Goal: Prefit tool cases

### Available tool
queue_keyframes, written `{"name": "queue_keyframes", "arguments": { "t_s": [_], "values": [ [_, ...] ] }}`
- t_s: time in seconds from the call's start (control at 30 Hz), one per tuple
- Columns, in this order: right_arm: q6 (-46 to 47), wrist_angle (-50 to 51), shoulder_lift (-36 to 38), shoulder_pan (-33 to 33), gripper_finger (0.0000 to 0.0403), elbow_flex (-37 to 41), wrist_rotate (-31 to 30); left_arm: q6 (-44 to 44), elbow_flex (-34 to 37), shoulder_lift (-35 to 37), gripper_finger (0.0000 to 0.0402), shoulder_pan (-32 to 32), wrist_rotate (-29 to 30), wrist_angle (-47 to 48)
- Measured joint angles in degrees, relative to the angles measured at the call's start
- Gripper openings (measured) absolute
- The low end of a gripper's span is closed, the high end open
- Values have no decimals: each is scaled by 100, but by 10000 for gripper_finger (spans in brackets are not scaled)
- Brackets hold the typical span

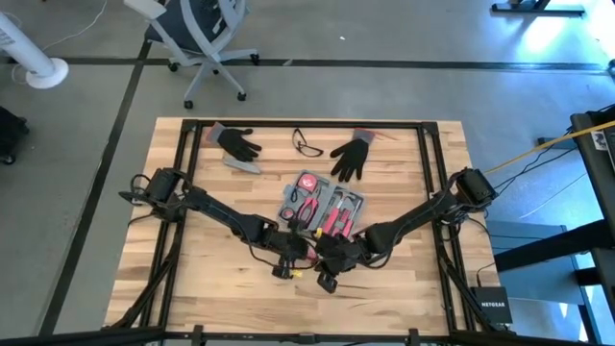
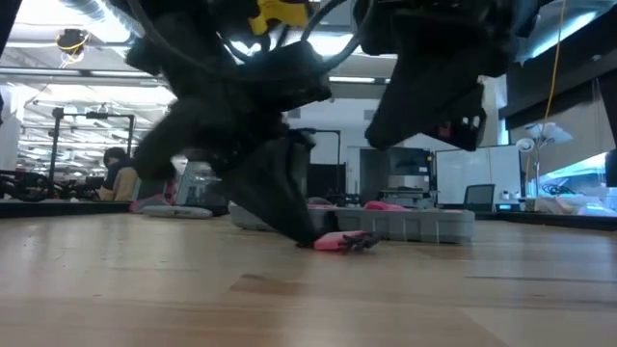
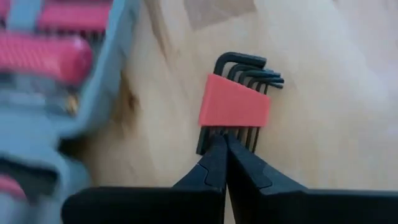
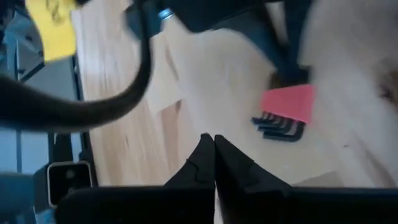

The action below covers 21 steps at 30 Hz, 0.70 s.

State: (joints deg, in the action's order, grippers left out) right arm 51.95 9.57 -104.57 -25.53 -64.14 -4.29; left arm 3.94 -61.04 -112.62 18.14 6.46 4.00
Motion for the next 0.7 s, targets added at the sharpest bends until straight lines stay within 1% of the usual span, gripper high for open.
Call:
{"name": "queue_keyframes", "arguments": {
  "t_s": [0.13, 0.3, 0.4, 0.53, 0.7],
  "values": [
    [113, 172, 0, 53, 0, 2, -75, -1538, 4, 26, 0, 396, 32, 211],
    [175, 257, 0, 45, 0, 4, -71, -3342, 14, 19, 0, 963, 63, 131],
    [102, 258, 0, 43, 0, 4, -47, -4456, 24, 9, 0, 1190, 289, -50],
    [-13, 257, 0, 187, 0, 4, 99, -6127, 24, -2, 0, 1317, 522, -90],
    [-90, 188, 0, 467, 0, 7, 148, -7938, 17, -37, 0, 1436, 975, 200]
  ]
}}
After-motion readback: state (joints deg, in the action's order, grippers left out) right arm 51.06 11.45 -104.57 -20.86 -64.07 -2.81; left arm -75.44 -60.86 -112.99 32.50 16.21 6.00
